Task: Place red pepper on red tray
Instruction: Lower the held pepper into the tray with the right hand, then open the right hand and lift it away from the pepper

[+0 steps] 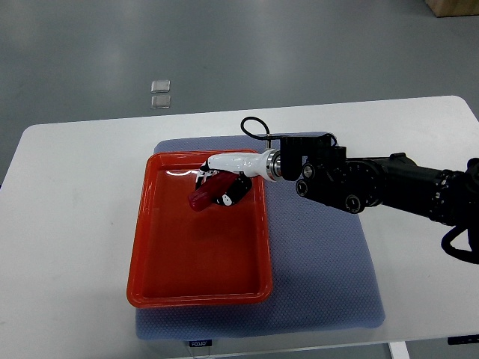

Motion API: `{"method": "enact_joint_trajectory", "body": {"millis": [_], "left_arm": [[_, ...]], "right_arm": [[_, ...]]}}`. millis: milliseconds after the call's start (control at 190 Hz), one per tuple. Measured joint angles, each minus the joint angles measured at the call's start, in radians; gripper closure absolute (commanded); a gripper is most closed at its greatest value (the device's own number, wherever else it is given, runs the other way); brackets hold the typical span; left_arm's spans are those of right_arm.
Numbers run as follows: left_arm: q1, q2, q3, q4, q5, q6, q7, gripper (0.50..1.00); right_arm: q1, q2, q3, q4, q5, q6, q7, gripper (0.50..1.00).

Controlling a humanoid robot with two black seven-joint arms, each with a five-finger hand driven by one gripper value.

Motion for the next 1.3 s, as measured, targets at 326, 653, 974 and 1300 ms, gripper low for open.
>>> {"method": "enact_joint_trajectory", "body": {"millis": [326, 653, 974, 1300], "left_arm": [[0.0, 0.0, 0.0, -0.001, 0.0, 0.0, 0.001, 0.5], [0.0, 0.0, 0.001, 0.0, 0.0, 0.001, 0.002, 0.5], [0.0, 0.0, 0.002, 0.0, 0.0, 0.002, 0.002, 0.5], [0.0, 0.0, 0.002, 0.001, 0.0, 0.002, 0.002, 0.5]], "right_arm": [[-0.012, 0.0, 0.003, 0.016, 0.01, -0.024, 0.008, 0.949], [-0.016, 0.0, 0.008, 0.017, 0.015, -0.027, 0.013, 0.746], [-0.014, 0.0, 0.056, 0.015, 0.016, -0.028, 0.014, 0.713], [-0.064, 0.0, 0.49, 0.009, 0.117, -0.033, 0.034, 0.713]]}}
